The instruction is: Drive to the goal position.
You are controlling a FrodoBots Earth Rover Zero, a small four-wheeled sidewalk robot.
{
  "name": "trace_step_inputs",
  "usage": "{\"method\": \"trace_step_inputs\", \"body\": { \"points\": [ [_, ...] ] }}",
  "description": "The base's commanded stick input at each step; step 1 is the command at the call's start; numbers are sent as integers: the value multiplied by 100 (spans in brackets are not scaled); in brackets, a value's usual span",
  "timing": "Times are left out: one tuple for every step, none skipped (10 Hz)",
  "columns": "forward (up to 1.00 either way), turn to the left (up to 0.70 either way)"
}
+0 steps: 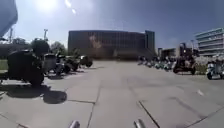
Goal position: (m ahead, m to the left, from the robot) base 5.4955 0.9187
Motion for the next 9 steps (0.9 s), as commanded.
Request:
{"method": "trace_step_inputs", "body": {
  "points": [
    [85,0],
    [42,0],
    [2,0],
    [85,0],
    [85,0],
    [85,0],
    [85,0],
    [85,0],
    [85,0]
  ]
}}
